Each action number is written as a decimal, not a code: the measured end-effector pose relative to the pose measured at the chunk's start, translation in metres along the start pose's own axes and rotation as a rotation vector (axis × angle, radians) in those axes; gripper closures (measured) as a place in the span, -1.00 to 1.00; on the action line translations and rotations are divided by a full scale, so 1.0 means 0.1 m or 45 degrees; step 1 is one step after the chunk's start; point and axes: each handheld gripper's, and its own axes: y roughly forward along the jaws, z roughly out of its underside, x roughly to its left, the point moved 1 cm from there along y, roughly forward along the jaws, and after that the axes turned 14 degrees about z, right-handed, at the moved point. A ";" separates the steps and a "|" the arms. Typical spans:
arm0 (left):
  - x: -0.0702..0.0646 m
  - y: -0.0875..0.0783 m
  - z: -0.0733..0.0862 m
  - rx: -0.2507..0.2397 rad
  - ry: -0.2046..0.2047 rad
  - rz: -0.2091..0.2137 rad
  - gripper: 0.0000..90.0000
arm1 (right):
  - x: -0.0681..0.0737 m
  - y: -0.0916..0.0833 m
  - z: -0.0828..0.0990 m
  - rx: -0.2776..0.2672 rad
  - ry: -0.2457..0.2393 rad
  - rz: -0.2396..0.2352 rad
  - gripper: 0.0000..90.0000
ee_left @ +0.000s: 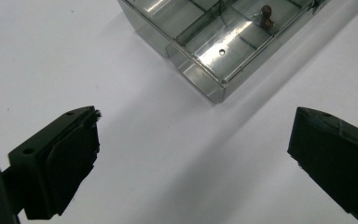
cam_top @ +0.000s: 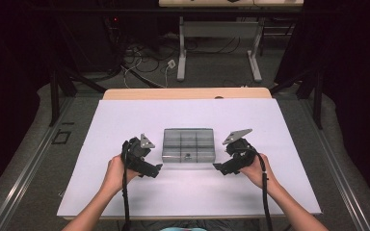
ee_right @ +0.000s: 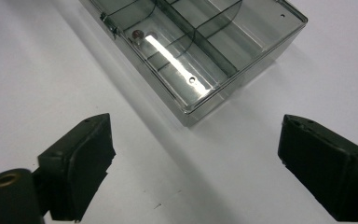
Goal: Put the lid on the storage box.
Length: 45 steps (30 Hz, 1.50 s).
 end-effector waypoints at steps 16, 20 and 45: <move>-0.08 -0.18 0.24 -0.010 -0.013 -0.033 -1.00 | -0.05 -0.17 0.19 -0.002 0.026 -0.001 -0.92; -0.08 -0.23 0.31 -0.015 -0.020 -0.040 -1.00 | -0.06 -0.22 0.26 -0.005 0.036 0.007 -0.93; -0.16 -0.40 0.60 -0.078 0.006 -0.066 -1.00 | -0.06 -0.51 0.61 -0.032 0.079 0.058 -0.97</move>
